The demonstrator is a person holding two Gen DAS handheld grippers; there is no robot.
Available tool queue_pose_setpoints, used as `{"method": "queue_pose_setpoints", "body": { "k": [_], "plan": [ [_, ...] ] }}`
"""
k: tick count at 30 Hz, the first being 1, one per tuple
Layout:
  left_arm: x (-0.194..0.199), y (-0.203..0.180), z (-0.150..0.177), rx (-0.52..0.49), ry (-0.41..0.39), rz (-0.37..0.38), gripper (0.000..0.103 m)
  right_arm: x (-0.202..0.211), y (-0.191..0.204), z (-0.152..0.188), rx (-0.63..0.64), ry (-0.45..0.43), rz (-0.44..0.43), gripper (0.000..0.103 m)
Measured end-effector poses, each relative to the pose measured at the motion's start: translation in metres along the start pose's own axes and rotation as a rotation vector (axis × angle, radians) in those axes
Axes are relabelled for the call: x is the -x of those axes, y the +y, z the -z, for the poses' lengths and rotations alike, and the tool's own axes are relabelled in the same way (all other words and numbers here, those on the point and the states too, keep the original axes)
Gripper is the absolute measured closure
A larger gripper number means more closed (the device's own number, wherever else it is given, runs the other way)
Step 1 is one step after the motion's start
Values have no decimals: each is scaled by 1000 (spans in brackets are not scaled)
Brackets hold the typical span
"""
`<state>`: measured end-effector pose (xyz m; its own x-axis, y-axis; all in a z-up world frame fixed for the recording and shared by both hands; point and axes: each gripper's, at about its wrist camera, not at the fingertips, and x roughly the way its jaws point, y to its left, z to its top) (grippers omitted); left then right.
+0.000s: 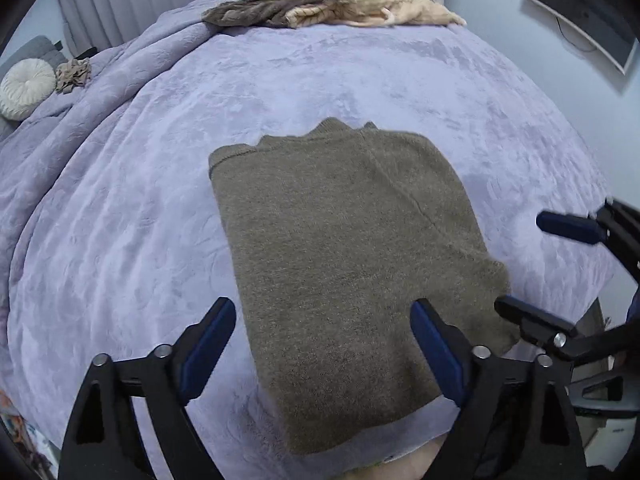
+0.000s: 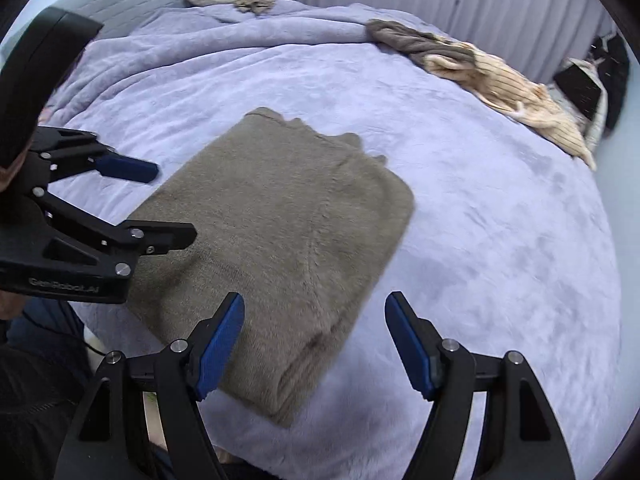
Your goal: Fold small clothes
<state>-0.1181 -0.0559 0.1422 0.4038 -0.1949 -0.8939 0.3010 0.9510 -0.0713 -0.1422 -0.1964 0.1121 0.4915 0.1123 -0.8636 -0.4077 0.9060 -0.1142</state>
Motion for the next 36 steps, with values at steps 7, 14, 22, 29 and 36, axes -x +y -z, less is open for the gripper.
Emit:
{"method": "queue_pose_setpoints", "body": {
  "k": [7,14,22,29,36],
  "plan": [
    [39,18,0,177,-150,-121,12,17,9,-7,-159,30,30,26],
    [36,29,-2,220,-84,-120,12,16,14,-11,-208,60,38,26],
    [33,16,-5,146,-67,-160,12,14,8,-13,-274,86,42,26],
    [27,13,-7,135,-45,-152,12,12,6,-19,-266,98,56,26],
    [22,18,-8,145,-26,-145,12,7,7,-23,-260,113,64,26]
  ]
}}
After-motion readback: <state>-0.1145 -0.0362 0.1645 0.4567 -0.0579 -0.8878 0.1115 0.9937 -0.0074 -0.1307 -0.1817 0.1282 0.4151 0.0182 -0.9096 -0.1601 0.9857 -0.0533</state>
